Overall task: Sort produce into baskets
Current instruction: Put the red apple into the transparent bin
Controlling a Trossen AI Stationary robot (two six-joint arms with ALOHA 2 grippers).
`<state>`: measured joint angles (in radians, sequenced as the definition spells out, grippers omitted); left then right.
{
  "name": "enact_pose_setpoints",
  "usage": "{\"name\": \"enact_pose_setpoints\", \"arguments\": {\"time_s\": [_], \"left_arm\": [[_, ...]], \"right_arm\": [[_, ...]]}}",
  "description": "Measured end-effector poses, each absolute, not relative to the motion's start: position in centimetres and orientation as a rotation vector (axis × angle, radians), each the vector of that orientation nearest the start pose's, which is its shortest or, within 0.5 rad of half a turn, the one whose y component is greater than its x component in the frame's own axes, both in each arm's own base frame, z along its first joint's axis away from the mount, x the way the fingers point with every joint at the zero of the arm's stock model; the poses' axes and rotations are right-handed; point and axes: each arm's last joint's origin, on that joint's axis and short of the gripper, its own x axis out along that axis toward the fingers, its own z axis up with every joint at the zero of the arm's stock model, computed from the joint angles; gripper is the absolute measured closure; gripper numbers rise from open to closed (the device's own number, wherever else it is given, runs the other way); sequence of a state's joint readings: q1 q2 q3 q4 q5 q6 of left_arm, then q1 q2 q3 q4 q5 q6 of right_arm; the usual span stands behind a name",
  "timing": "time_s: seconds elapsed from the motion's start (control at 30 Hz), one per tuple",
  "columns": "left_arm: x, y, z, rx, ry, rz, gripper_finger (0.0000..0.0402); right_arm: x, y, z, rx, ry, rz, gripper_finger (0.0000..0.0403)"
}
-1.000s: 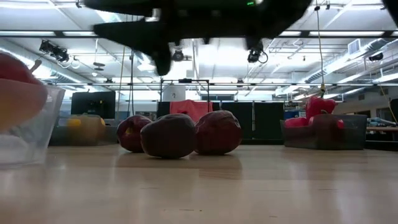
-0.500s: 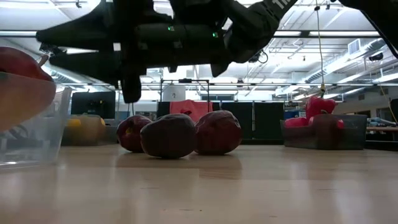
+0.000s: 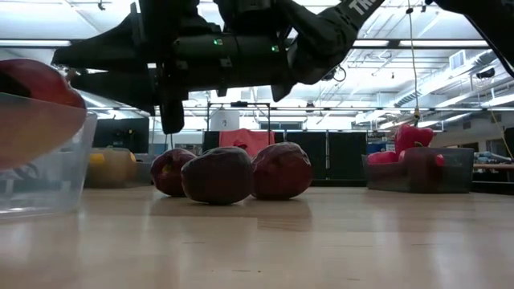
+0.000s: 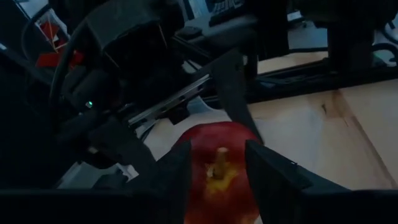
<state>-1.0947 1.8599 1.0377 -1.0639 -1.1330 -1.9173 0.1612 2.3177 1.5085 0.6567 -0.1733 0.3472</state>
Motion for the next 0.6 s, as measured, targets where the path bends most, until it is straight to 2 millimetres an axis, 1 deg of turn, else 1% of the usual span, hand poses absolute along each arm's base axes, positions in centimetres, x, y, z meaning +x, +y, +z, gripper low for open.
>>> {"name": "enact_pose_setpoints", "arguments": {"time_s": [0.1, 0.2, 0.4, 0.43, 0.53, 0.6], "left_arm": [[15.57, -23.59, 14.18, -0.125, 0.402, 0.622, 0.0043], [15.84, -23.54, 14.14, -0.120, 0.406, 0.624, 0.0043], [15.97, -23.52, 14.13, -0.130, 0.405, 0.627, 0.0043], [15.98, -23.54, 14.13, -0.133, 0.404, 0.626, 0.0043], [16.06, -23.68, 14.20, -0.147, 0.398, 0.623, 0.0035], [16.23, -23.99, 14.60, -0.154, 0.399, 0.621, 0.0024]], "right_arm": [[49.95, 8.65, 14.56, 0.342, 0.219, 0.292, 0.0255], [49.93, 8.63, 14.43, 0.340, 0.230, 0.282, 0.0283], [49.93, 8.68, 14.42, 0.327, 0.226, 0.265, 0.0378], [49.92, 8.71, 14.42, 0.317, 0.224, 0.264, 0.0386], [49.90, 8.87, 14.43, 0.304, 0.222, 0.262, 0.0387], [49.89, 8.92, 14.44, 0.282, 0.219, 0.270, 0.0388]]}}
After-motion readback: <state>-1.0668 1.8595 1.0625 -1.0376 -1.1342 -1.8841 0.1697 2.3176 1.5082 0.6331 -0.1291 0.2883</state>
